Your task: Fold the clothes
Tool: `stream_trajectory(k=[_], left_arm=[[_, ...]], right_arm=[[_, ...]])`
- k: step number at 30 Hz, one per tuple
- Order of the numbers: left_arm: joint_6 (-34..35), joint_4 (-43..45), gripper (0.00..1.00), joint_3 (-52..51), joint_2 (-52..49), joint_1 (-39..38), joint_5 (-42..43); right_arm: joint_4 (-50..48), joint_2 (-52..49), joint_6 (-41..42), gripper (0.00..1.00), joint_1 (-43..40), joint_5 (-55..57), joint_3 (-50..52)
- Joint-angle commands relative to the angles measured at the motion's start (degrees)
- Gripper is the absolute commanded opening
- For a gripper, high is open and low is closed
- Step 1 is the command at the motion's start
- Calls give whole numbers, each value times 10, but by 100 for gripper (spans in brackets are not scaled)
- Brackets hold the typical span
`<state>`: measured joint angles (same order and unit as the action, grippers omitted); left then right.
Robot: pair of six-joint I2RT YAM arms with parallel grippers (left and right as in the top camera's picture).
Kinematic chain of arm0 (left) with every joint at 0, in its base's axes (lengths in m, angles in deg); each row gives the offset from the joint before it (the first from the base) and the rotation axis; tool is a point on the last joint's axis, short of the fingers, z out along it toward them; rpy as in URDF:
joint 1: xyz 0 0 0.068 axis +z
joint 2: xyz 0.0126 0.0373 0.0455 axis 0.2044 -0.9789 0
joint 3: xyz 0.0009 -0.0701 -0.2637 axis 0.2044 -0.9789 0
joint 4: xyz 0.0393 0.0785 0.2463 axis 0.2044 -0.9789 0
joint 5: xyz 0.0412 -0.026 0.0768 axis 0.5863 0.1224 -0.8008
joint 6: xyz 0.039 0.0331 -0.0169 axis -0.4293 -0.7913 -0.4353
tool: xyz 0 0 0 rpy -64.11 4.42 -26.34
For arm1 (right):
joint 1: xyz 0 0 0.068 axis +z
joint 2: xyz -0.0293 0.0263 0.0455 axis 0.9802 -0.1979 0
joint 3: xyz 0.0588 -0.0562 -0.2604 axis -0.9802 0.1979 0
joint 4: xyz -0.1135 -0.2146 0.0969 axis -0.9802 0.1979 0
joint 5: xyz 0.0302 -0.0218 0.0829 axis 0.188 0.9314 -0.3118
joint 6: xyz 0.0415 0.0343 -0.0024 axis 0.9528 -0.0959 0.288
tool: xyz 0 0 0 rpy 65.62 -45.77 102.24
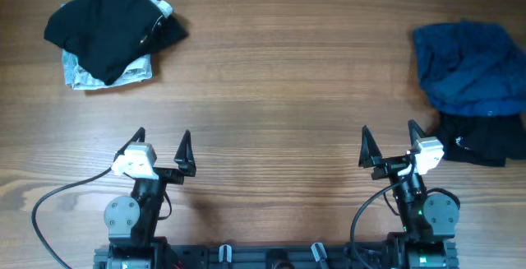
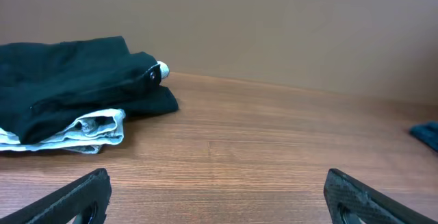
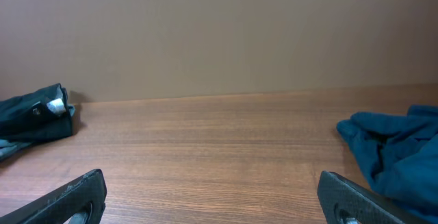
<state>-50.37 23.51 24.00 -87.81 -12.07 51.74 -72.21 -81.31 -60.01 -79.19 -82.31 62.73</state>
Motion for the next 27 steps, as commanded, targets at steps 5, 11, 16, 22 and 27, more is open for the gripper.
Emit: stream_trajectory(k=[5,11,16,22,27], left_arm=[[-13,-2,100,-3,1,2,-5],[-13,-2,100,-3,1,2,-5],[-13,-2,100,-3,1,2,-5],[-13,-2,100,-3,1,2,-5],[-13,-2,100,-3,1,2,-5]], right_arm=[[-3,1,-6,100,-2,10,1],[-3,1,-6,100,-2,10,1],[-3,1,-6,100,-2,10,1],[-18,1,-23,100,-2,27,1],[-98,1,73,100,-2,10,1]])
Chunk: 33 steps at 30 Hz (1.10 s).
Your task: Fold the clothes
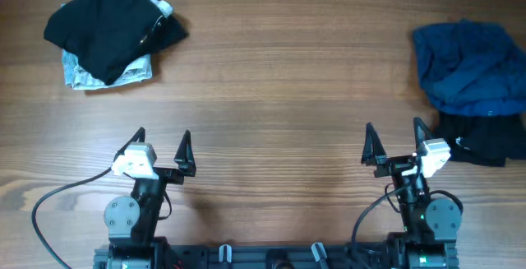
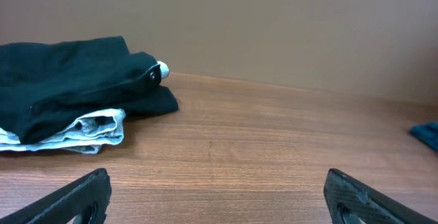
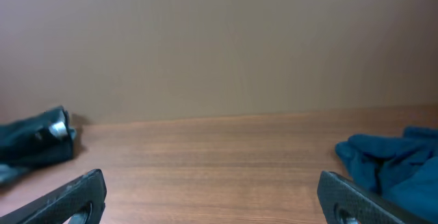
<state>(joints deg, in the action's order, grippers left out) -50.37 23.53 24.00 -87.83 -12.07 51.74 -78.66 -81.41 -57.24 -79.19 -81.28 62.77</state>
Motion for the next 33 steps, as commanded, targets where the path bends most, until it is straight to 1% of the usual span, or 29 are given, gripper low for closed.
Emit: stream_trajectory(k=[1,3,4,7,8,9,10,11,12,15,16,17,19,20,21,23,24,25,27,30,31,32,33], left_arm=[[-13,-2,100,-3,2,2,-5],[-13,-2,100,-3,2,2,-5],[-13,-2,100,-3,2,2,-5],[-13,-2,100,-3,2,2,-5],[-13,-2,100,-3,2,2,-5],[-13,-2,100,-3,2,2,-5],[-13,-2,100,-3,2,2,-5],[-13,-2,100,-3,2,2,-5],[-13,-2,100,-3,2,2,-5],[-13,-2,100,-3,2,2,-5],[-13,-2,100,-3,2,2,-5],[-13,-2,100,-3,2,2,-5],[-13,-2,100,-3,2,2,-5],[-13,-2,100,-3,2,2,-5],[-13,-2,100,-3,2,2,-5],[-13,-2,100,-3,2,2,-5],[-13,-2,100,-3,2,2,-5],[-13,-2,100,-3,2,2,-5],[-13,-2,100,-3,2,2,-5],[-13,-2,100,-3,2,2,-5],[-13,-2,100,-3,2,2,-5],[-13,-2,100,-3,2,2,-5],[-13,-2,100,-3,2,2,-5]], right_arm=[[-53,2,64,100,-2,0,0],[-76,2,82,100,-2,0,0],[-95,2,125,100,-2,0,0],[-130,2,294,100,-2,0,0],[-138,2,332,100,-2,-1,0],[-147,2,336,100,-2,-2,0],[-173,2,325,100,-2,-12,0],[-211,2,290,100,-2,-27,-1],[-225,2,249,100,-2,-36,-10],[-217,-6,133,100,-2,-30,-51],[-207,-14,106,100,-2,-9,-70],[-175,-33,82,100,-2,41,-103],[-112,-87,36,100,-2,132,-160],[-97,-141,18,100,-2,201,-196],[-98,-191,-2,100,-2,241,-229],[-91,-309,-13,100,-2,305,-309],[-82,-357,-24,100,-2,313,-344],[-54,-437,-47,100,-3,314,-403],[-7,-524,-46,100,-16,316,-473],[142,-680,-20,100,-80,282,-612],[198,-739,-14,100,-118,251,-660],[235,-795,5,100,-170,182,-700],[237,-830,3,100,-214,75,-715]])
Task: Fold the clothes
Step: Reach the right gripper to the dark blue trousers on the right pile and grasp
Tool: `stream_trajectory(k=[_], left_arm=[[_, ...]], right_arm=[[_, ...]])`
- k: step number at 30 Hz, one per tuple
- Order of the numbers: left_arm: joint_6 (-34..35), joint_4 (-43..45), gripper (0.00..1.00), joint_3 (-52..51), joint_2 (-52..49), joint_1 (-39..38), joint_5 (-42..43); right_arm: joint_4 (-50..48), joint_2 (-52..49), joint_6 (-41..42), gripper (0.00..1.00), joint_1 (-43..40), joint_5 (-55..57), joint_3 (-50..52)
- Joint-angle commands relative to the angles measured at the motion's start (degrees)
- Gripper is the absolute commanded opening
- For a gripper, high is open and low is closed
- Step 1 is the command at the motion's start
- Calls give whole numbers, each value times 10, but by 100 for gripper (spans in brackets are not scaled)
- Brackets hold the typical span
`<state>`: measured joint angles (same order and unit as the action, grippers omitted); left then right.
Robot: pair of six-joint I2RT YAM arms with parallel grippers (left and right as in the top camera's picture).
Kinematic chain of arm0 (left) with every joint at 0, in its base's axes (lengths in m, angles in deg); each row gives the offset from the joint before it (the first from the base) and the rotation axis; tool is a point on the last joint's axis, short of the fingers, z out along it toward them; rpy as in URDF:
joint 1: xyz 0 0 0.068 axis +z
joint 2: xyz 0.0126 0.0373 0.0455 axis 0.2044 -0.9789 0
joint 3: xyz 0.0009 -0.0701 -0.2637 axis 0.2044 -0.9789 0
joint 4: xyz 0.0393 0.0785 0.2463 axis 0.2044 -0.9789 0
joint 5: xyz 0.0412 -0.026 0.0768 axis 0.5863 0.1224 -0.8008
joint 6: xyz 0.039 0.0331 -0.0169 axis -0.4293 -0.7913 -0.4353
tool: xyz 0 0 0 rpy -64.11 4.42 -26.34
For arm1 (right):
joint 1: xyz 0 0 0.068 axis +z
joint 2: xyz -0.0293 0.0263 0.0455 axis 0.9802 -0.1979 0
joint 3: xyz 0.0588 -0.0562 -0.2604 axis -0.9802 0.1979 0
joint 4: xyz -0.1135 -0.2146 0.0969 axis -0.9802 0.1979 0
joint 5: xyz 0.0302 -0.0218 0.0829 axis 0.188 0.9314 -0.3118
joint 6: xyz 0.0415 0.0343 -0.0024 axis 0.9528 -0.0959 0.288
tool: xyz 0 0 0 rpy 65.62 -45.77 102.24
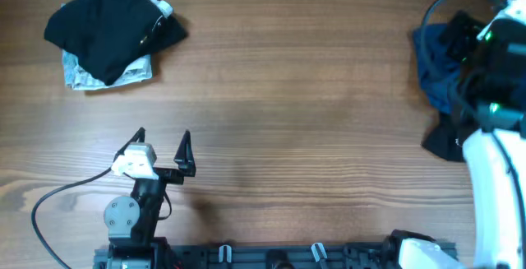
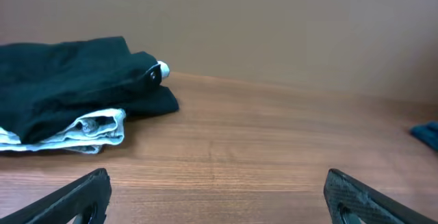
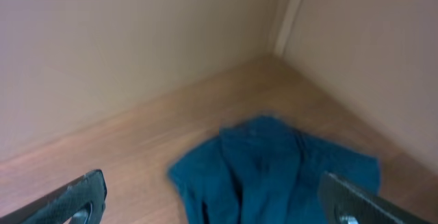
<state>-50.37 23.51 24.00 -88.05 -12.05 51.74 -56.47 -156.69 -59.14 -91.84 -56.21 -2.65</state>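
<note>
A crumpled blue garment (image 1: 431, 65) lies at the table's far right, over a black garment (image 1: 446, 139). My right gripper (image 3: 213, 188) hangs open above the blue garment (image 3: 274, 162), which fills the space below its fingers; nothing is held. In the overhead view the raised right arm (image 1: 493, 104) covers much of that pile. At the far left a black garment (image 1: 107, 24) rests on a white-grey one (image 1: 80, 73). My left gripper (image 1: 162, 139) stands open near the front edge, well short of that pile (image 2: 68, 90).
The wooden table (image 1: 279, 96) runs between the two piles. A wall corner (image 3: 284, 18) stands close behind the blue garment. The left arm's cable (image 1: 57, 199) loops at the front left.
My right arm has left its place at the front edge and now stands raised over the blue garment at the far right, gripper still open. The left arm and both piles have not moved.
Both grippers stood open at the front edge, facing the table. Then the right gripper had shifted slightly to the right, still low. Now it hangs open over the blue garment, while the left gripper stays where it was.
</note>
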Motion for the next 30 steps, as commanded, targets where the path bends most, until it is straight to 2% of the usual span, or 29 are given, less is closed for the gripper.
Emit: stream_trajectory(k=[1,5,10,11,12,14,18,20,21,24,26,30], left_arm=[[-13,-2,100,-3,4,2,-5],[-13,-2,100,-3,4,2,-5],[-13,-2,100,-3,4,2,-5],[-13,-2,100,-3,4,2,-5],[-13,-2,100,-3,4,2,-5],[-13,-2,100,-3,4,2,-5],[-13,-2,100,-3,4,2,-5],[-13,-2,100,-3,4,2,-5],[-13,-2,100,-3,4,2,-5],[-13,-2,100,-3,4,2,-5],[-13,-2,100,-3,4,2,-5],[-13,-2,100,-3,4,2,-5]], right_arm=[[14,-90,23,100,-106,-225,-61],[16,-133,24,100,-146,-394,-61],[56,-172,21,100,-144,-391,-61],[67,-177,-10,100,-139,-389,-61],[80,-177,-50,100,-127,-365,-61],[90,-178,-71,100,-87,-245,-61],[85,-189,-130,100,7,-110,-61],[72,-205,-146,100,47,-11,-61],[58,-225,-154,100,71,73,-61],[30,-277,-215,100,93,209,-61],[8,-309,-226,100,94,282,-62],[-72,-362,-312,100,94,357,-62]])
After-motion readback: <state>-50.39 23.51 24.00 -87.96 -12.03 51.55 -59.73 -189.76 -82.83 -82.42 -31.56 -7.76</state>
